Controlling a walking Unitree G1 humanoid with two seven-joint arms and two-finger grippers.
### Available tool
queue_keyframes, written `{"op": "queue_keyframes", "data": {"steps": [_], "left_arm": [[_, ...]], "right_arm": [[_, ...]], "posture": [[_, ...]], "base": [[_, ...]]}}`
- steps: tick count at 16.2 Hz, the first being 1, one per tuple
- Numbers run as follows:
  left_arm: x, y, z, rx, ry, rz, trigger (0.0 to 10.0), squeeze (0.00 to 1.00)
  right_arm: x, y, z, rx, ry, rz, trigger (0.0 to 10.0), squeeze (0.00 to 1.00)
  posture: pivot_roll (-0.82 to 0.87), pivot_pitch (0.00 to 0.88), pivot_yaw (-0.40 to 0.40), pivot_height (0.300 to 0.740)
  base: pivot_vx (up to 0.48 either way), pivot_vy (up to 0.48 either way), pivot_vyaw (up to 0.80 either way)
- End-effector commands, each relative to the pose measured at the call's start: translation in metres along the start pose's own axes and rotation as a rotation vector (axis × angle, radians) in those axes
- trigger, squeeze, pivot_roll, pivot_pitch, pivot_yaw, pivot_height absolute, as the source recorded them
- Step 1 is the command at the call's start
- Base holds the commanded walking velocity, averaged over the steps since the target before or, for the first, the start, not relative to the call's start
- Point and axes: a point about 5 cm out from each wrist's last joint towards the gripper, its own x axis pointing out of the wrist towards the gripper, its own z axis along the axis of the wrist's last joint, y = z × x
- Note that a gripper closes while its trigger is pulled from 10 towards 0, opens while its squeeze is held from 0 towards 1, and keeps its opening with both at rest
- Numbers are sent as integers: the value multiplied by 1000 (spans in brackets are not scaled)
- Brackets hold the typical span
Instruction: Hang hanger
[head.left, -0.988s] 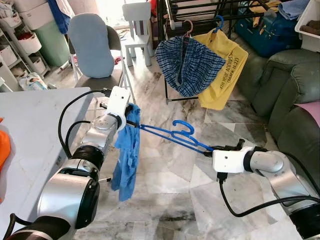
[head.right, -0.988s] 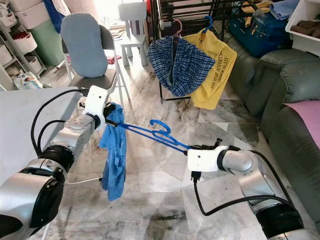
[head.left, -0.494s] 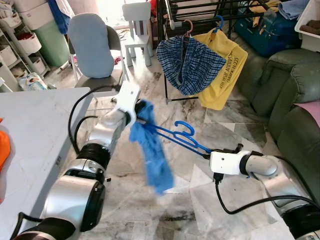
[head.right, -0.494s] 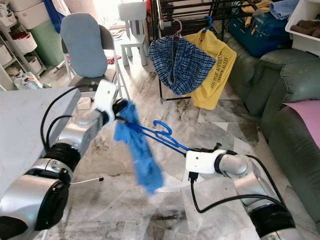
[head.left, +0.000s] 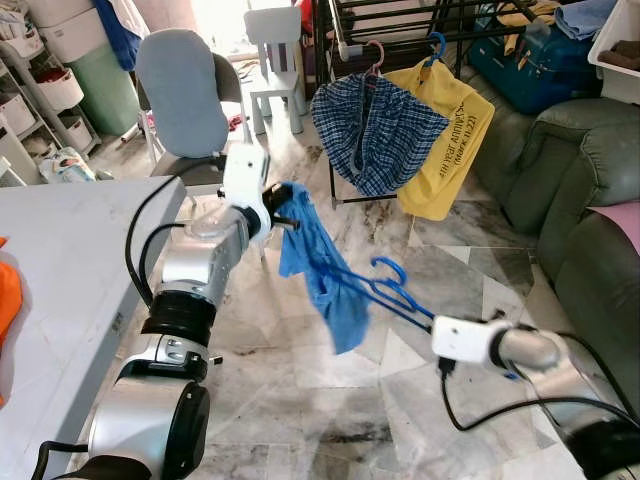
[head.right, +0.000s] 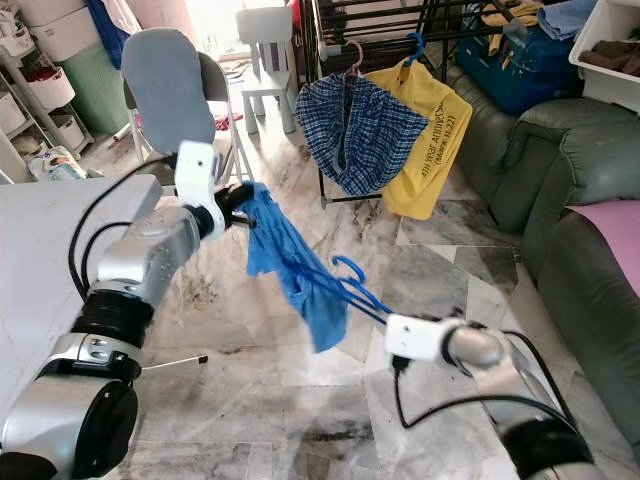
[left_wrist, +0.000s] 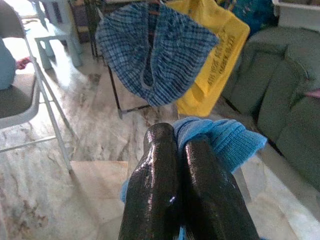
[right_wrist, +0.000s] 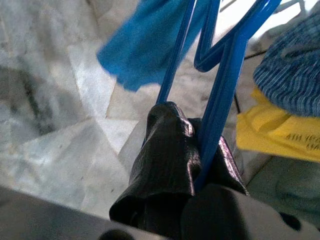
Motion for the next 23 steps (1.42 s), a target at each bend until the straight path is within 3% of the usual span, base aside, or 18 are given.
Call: {"op": "queue_keyframes", "data": {"steps": [1,3,4,5,6,8,10,11,13,15,18,23], "left_arm": [[-5,9,9,-15,-22,43,10000,0],[-5,8,16,-48,-42,44,10000,0],[-5,4,22,-63,-52,24,10000,0],[-6,0,26,-60,-59,10,10000,0],[-6,-5,29,-65,-67,0,10000,0],[-7,-11,32,-77,-89,-36,10000,0],[-7,-15,27,-74,-67,-58,10000,0],[-6,-13,19,-70,-37,-28,10000,0],[1,-1,-1,-62,-7,77,10000,0],[6,3,-16,-44,13,109,10000,0],[12,0,-25,-5,46,108,10000,0],[18,-3,-19,33,21,96,10000,0]], "right_arm": [[-4,-4,-9,49,16,-19,10000,0],[-5,-5,-21,193,19,-43,10000,0],[-4,-14,-20,386,-34,-115,10000,0],[-5,-26,-21,513,-54,-203,10000,0],[-11,-42,-28,562,-27,-319,10000,0],[-16,-56,-33,662,-41,-399,10000,0],[-18,-63,-22,691,-108,-419,10000,0],[-17,-60,-8,672,-178,-342,10000,0],[-22,-43,13,418,-199,-97,10000,0],[-33,-33,20,267,-204,39,10000,0],[-46,-30,28,169,-195,112,10000,0],[-54,-13,29,151,-188,240,10000,0]], "posture": [[-124,0,114,740],[-132,0,116,740],[-131,0,115,740],[-133,0,116,740],[-140,0,115,740],[-137,0,110,740],[-137,0,110,740],[-135,0,108,740],[-141,0,113,740],[-153,0,120,740],[-164,0,132,740],[-167,0,144,740]], "base": [[0,0,0],[0,0,0],[0,0,0],[0,0,0],[0,0,0],[0,0,0],[0,0,0],[0,0,0],[0,0,0],[0,0,0],[0,0,0],[0,0,0]]}}
